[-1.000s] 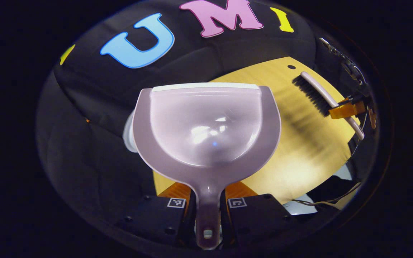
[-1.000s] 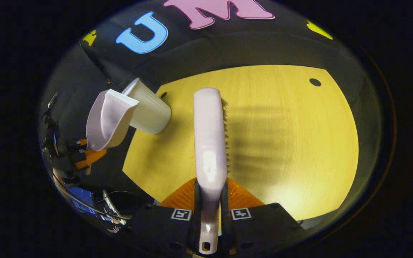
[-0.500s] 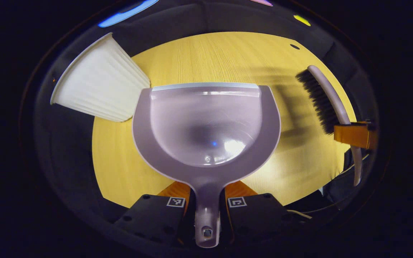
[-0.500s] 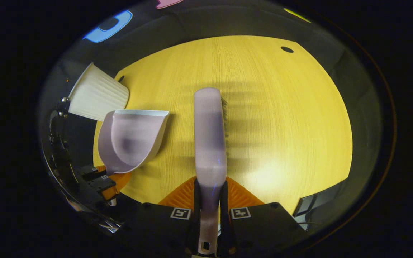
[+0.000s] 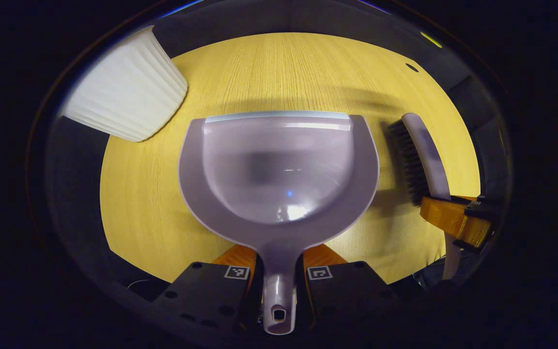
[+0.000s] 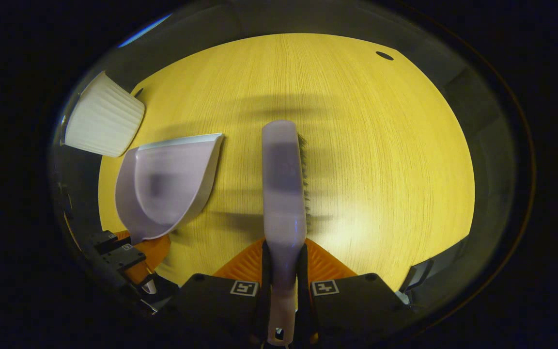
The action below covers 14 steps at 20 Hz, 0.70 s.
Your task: Pick up the small broom and dustpan from the desktop, sweep the trash into the dustpan with the broom, and then empty the trash into the garbage bin.
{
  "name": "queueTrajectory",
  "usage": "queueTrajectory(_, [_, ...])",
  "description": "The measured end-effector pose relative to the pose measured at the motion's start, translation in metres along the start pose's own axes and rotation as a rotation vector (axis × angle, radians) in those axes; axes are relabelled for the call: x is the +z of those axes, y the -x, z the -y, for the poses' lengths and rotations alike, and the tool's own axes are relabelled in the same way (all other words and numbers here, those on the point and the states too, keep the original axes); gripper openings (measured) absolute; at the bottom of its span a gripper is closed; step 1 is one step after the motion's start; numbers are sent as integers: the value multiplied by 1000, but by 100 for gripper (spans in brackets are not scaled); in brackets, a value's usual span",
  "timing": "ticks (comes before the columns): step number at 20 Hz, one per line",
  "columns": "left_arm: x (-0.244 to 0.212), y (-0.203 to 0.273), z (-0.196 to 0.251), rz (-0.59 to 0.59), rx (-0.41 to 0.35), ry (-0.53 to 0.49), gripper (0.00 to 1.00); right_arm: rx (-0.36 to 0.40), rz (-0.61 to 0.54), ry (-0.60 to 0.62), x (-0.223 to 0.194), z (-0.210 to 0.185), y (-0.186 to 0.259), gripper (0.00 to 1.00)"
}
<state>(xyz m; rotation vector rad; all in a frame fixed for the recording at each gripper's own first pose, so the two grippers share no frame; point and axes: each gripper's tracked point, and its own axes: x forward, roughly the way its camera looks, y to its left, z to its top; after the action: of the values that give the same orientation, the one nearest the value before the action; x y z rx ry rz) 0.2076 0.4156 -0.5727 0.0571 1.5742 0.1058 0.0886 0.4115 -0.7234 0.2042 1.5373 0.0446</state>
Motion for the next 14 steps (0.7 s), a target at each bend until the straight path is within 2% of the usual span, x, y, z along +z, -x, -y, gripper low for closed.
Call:
queueTrajectory(4, [7, -9, 0, -30, -28, -5, 27, -1, -11, -15, -7, -3, -10, 26])
queueTrajectory(5, [7, -11, -2, -41, -28, -6, 27, 1, -22, -23, -11, -4, -12, 18])
queueTrajectory(6, [5, -14, -1, -47, -31, -2, 27, -1, -25, -28, -11, -3, -13, 26])
queueTrajectory(11, [1, -18, -4, -63, -30, -5, 28, -14, -43, -14, -13, -3, -15, 29])
queueTrajectory(12, [-1, -18, -5, -68, -26, -4, 29, -16, -48, -11, -13, -3, -14, 26])
queueTrajectory(13, [-1, -17, -7, -72, -20, -2, 29, -19, -53, -6, -13, -1, -14, 27])
queueTrajectory(14, [-2, -15, -8, -79, -18, -1, 29, -23, -56, -4, -13, 0, -14, 35])
